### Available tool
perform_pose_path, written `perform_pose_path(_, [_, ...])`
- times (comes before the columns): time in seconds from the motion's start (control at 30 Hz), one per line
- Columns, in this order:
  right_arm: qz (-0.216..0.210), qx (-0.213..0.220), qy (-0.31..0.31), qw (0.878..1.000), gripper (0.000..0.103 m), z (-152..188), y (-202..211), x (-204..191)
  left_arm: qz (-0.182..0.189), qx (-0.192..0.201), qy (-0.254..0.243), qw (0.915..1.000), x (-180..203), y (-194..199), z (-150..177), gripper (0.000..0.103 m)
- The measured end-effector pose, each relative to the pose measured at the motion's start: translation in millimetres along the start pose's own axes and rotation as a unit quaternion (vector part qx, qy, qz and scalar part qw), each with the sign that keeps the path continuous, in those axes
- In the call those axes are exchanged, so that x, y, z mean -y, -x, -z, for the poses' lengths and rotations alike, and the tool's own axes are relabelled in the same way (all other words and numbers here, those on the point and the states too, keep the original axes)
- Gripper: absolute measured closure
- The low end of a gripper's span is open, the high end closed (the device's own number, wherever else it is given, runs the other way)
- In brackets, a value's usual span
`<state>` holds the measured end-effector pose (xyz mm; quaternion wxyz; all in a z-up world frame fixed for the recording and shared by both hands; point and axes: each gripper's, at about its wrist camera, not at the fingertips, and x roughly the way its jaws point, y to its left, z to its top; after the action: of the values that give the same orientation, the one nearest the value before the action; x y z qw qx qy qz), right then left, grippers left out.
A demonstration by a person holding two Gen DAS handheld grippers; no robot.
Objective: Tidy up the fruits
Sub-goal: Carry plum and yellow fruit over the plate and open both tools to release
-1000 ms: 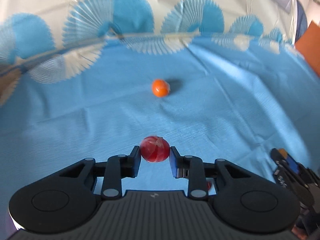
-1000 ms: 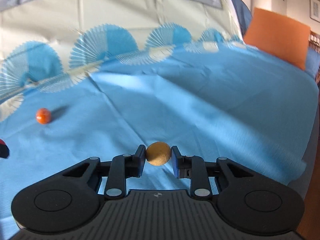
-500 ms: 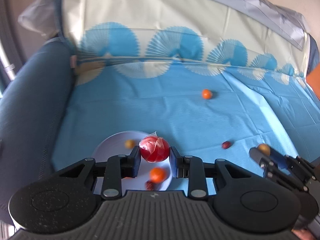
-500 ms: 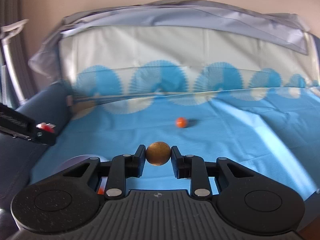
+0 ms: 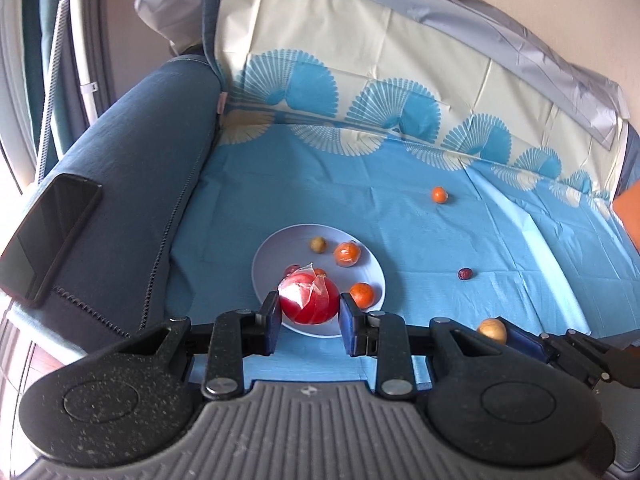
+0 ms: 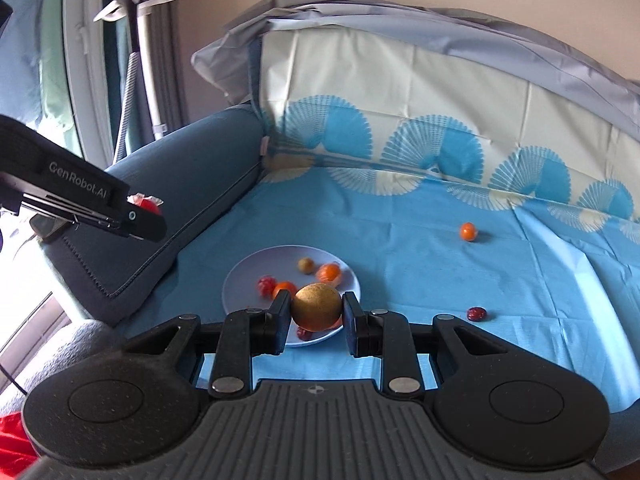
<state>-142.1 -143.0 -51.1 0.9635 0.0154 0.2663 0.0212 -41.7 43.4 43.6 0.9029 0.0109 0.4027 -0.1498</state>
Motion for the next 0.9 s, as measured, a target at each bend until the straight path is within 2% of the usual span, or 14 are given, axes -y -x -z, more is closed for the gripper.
perform_pose_path(0.43, [-0.002, -0.001, 0.022, 1.000, 0.074, 0.6, 6.2, -10.8, 0.005, 0.008, 0.013, 0.9999, -7.8, 5.6, 3.6, 0.069])
perform_pose_path(0.9, [0.001, -0.020, 0.011, 1.000, 0.074, -0.7, -19.1, -5.0, 0.003, -0.017, 0.010, 0.9998, -7.2, -27.0, -5.7, 0.069])
